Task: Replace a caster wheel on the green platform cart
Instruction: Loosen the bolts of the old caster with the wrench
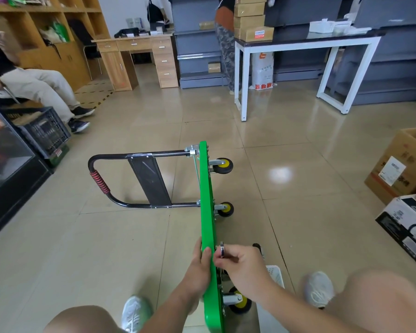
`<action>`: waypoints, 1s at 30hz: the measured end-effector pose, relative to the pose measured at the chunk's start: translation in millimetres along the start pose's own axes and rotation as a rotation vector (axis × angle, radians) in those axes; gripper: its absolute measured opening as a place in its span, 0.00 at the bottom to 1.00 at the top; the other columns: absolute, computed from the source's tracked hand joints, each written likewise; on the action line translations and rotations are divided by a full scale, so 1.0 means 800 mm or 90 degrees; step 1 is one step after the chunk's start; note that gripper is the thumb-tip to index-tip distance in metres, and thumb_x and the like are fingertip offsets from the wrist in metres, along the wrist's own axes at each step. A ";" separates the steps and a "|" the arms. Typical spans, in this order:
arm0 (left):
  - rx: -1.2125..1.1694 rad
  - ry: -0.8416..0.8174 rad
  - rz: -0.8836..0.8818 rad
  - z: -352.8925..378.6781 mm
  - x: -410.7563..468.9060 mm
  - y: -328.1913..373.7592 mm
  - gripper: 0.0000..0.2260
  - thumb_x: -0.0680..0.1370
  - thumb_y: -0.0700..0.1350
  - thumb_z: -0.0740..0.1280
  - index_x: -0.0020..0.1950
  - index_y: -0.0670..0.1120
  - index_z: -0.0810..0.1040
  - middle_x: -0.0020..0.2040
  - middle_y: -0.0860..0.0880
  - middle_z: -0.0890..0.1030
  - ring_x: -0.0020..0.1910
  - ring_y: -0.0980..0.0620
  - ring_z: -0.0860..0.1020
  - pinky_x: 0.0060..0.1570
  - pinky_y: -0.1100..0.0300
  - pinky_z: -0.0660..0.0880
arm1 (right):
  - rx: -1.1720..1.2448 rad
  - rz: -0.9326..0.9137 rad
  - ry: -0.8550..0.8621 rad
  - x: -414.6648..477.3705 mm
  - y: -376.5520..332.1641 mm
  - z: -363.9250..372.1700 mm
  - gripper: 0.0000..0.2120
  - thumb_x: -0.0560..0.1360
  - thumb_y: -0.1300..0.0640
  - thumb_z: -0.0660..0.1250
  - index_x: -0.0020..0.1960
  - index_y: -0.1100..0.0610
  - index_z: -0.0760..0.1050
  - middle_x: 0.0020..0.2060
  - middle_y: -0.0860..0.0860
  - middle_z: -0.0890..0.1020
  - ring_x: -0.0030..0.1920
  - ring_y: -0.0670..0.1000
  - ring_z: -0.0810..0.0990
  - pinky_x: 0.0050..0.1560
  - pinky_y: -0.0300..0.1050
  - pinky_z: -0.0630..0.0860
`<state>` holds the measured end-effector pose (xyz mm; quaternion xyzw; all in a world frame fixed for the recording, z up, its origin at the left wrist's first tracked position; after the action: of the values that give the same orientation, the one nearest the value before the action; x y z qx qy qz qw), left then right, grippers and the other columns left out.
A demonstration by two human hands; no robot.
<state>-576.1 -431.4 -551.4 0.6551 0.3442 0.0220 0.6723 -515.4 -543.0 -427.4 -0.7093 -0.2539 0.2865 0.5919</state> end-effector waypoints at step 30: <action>-0.023 -0.001 -0.011 0.001 0.004 -0.012 0.23 0.78 0.70 0.55 0.73 0.77 0.60 0.68 0.51 0.79 0.65 0.47 0.79 0.68 0.39 0.74 | -0.023 -0.022 0.004 -0.004 -0.003 0.001 0.19 0.75 0.65 0.72 0.37 0.41 0.82 0.39 0.41 0.86 0.45 0.40 0.83 0.53 0.33 0.76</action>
<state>-577.5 -431.6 -561.2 0.6399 0.3484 0.0219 0.6846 -518.4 -544.5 -425.1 -0.7161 -0.2694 0.2695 0.5848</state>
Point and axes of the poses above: each hand's wrist, its own x-axis towards the middle knuckle, its own z-axis out of the palm, y = z × x, the point moved 10 cm from there along x, towards the middle knuckle
